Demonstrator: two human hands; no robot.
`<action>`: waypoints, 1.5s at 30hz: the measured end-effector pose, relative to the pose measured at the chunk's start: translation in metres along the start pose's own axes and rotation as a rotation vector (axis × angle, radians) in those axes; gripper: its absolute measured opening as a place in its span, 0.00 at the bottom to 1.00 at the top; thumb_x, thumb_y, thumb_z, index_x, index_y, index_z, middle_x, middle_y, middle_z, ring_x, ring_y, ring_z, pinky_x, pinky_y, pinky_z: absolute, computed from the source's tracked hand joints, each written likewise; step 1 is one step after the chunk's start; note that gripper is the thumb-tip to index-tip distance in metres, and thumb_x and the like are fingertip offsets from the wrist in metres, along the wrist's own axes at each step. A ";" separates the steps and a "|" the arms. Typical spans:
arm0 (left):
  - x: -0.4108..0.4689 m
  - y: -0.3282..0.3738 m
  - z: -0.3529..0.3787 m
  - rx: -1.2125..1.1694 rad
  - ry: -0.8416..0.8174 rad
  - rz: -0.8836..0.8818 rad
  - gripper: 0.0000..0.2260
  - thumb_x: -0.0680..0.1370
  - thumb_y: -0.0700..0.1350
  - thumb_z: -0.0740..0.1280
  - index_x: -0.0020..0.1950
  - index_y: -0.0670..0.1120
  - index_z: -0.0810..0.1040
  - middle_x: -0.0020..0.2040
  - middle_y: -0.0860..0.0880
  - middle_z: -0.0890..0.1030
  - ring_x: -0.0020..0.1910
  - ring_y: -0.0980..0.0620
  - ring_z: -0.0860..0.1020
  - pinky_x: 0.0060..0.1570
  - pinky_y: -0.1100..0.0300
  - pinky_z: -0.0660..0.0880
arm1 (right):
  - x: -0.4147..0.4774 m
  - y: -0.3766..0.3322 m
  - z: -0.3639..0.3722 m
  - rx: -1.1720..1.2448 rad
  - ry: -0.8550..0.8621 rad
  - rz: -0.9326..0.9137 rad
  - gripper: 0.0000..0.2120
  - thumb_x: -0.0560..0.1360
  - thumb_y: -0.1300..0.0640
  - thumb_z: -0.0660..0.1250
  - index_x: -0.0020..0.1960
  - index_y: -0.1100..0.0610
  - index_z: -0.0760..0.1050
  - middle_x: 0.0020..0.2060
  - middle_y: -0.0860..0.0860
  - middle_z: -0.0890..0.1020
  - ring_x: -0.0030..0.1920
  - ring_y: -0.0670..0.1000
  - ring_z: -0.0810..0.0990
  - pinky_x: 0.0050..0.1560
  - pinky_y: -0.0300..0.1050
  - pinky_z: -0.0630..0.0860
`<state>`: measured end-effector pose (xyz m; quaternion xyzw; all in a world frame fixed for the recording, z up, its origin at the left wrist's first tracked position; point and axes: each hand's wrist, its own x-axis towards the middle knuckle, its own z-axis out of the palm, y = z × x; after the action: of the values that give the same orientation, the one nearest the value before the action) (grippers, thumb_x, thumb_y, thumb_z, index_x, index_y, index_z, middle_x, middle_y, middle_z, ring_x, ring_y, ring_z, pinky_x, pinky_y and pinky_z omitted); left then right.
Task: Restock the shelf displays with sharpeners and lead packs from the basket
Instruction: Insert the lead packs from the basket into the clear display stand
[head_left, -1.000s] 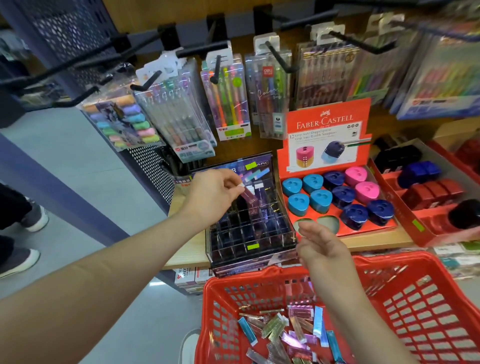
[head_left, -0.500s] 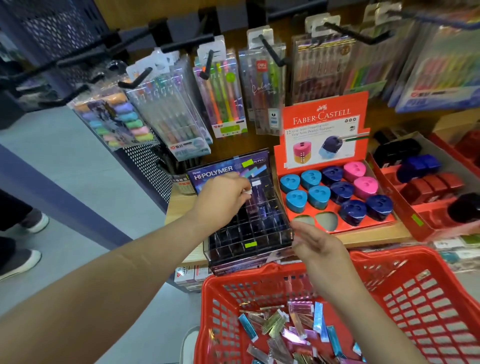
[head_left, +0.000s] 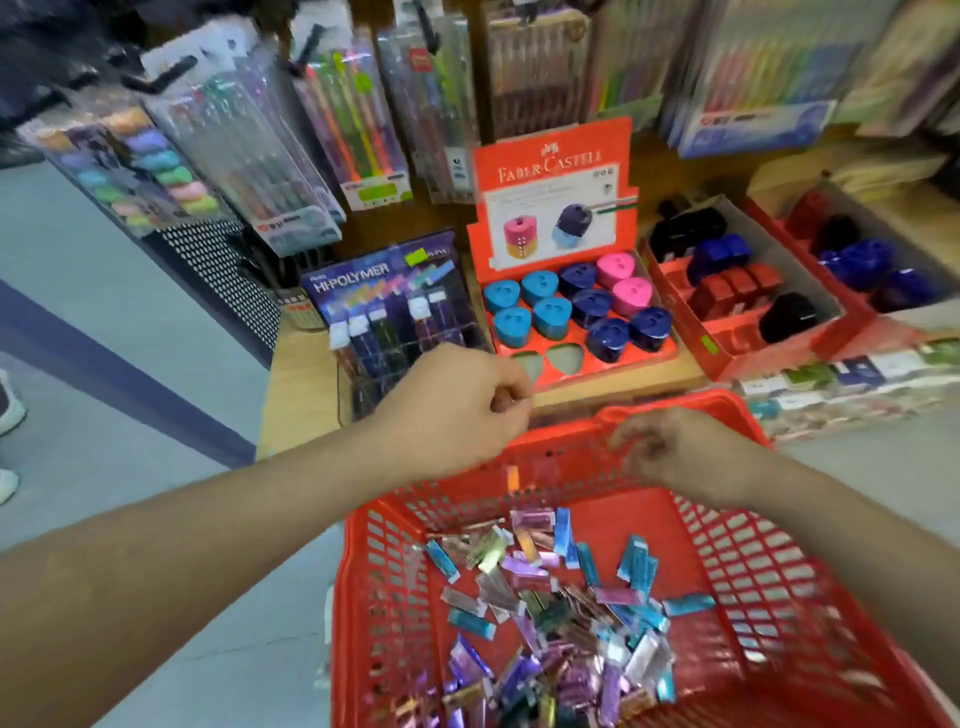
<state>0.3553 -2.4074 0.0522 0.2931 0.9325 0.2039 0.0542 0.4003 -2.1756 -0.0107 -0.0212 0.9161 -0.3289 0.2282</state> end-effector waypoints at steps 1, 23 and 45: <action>-0.009 0.003 0.018 0.022 -0.070 0.007 0.04 0.74 0.47 0.67 0.43 0.51 0.82 0.35 0.54 0.81 0.36 0.55 0.78 0.42 0.61 0.74 | -0.004 0.010 0.004 -0.096 -0.049 0.022 0.09 0.75 0.63 0.67 0.53 0.56 0.80 0.35 0.48 0.80 0.34 0.45 0.76 0.34 0.32 0.66; -0.131 -0.018 0.319 -0.294 -0.585 -0.626 0.33 0.65 0.52 0.76 0.65 0.49 0.66 0.55 0.46 0.80 0.56 0.44 0.78 0.51 0.52 0.76 | 0.009 0.126 0.241 -0.402 -0.142 0.257 0.35 0.73 0.40 0.67 0.74 0.46 0.56 0.70 0.51 0.63 0.70 0.59 0.60 0.64 0.59 0.70; -0.091 -0.041 0.224 -1.097 -0.057 -0.986 0.10 0.80 0.35 0.62 0.46 0.48 0.80 0.32 0.54 0.81 0.33 0.53 0.75 0.37 0.59 0.71 | -0.003 0.070 0.177 1.513 -0.296 0.702 0.31 0.71 0.77 0.53 0.62 0.49 0.75 0.65 0.50 0.75 0.68 0.55 0.70 0.53 0.71 0.76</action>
<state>0.4583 -2.4113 -0.1704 -0.2243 0.7181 0.5852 0.3026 0.4877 -2.2252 -0.1726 0.3799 0.3633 -0.7574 0.3873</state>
